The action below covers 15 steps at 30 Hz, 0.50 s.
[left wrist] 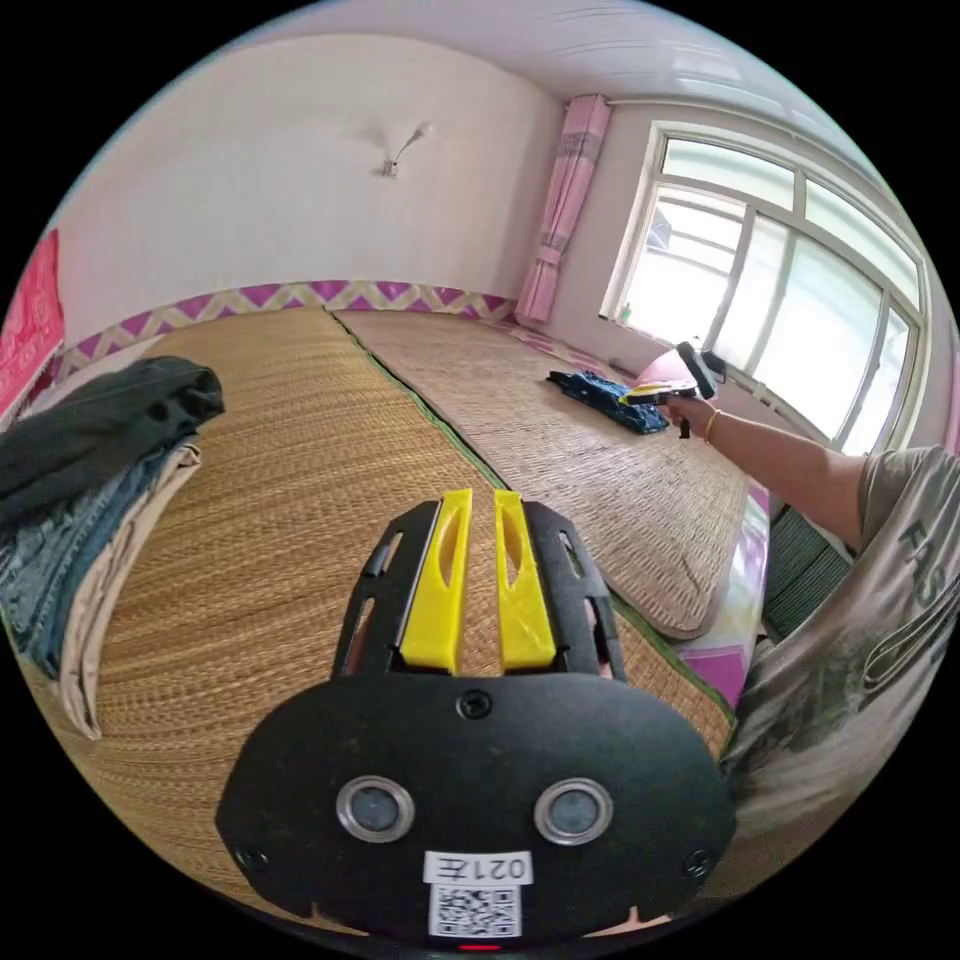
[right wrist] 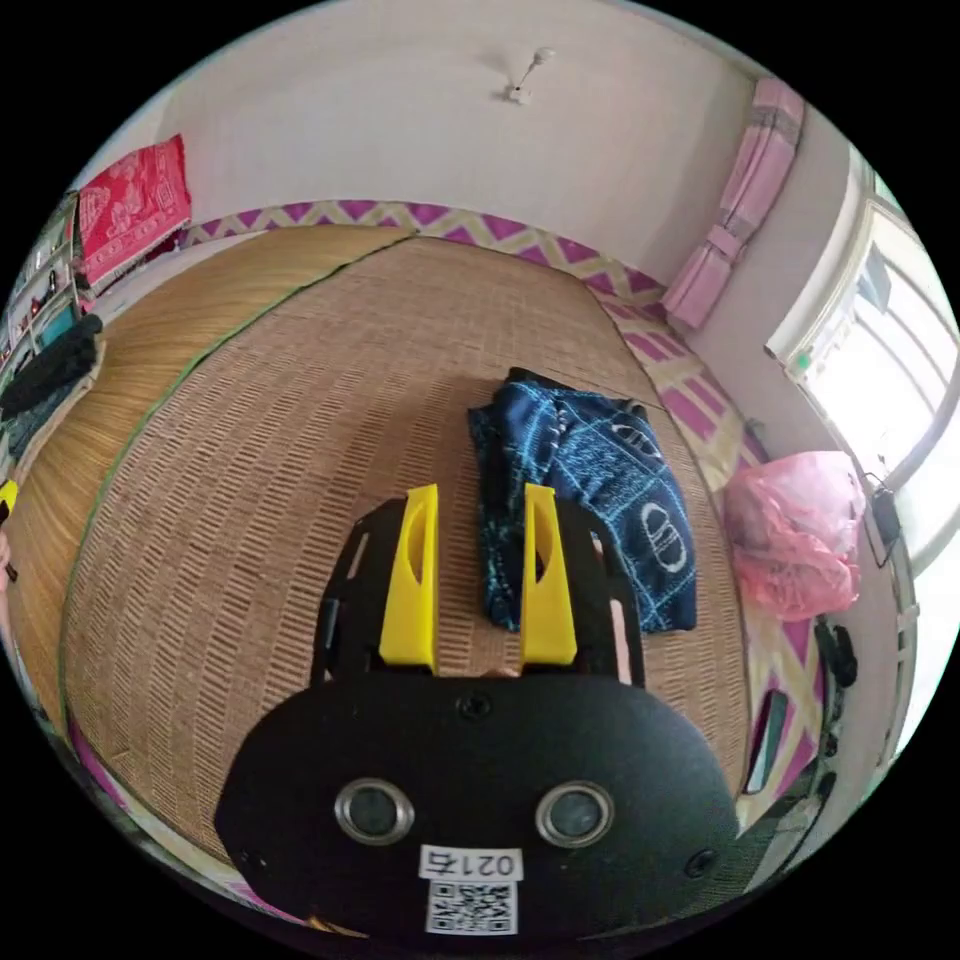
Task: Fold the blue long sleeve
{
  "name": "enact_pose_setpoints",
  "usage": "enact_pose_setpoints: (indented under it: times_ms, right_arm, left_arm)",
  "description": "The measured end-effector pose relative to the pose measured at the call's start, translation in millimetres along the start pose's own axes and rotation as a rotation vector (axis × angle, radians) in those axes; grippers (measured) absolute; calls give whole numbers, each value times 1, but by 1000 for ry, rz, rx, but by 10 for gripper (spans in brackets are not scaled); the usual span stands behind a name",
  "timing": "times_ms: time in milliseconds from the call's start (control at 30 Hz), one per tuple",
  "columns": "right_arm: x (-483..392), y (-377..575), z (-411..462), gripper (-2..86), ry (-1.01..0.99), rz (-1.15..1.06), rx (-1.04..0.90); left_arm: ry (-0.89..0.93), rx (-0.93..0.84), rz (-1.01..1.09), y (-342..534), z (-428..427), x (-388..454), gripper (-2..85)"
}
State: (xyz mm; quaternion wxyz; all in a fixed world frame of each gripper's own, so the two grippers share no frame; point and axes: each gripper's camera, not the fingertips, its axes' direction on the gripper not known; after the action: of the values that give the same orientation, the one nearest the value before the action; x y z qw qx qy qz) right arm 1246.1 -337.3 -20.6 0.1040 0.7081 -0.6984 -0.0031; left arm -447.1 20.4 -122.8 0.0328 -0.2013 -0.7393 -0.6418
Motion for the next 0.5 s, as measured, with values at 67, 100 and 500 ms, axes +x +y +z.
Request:
enact_pose_setpoints:
  times_ms: [67, 100, 500]
  right_arm:
    - [2, -12, 16, 150, 93, -58, -100]
    - [1, -15, 21, 156, 108, -68, -118]
    - [-40, -60, 10, 63, 287, -128, -271]
  left_arm:
    - [18, -4, -58, 6, 29, 9, 22]
    - [22, -7, -70, 9, 35, 10, 18]
    - [116, -4, 23, 17, 46, 37, -10]
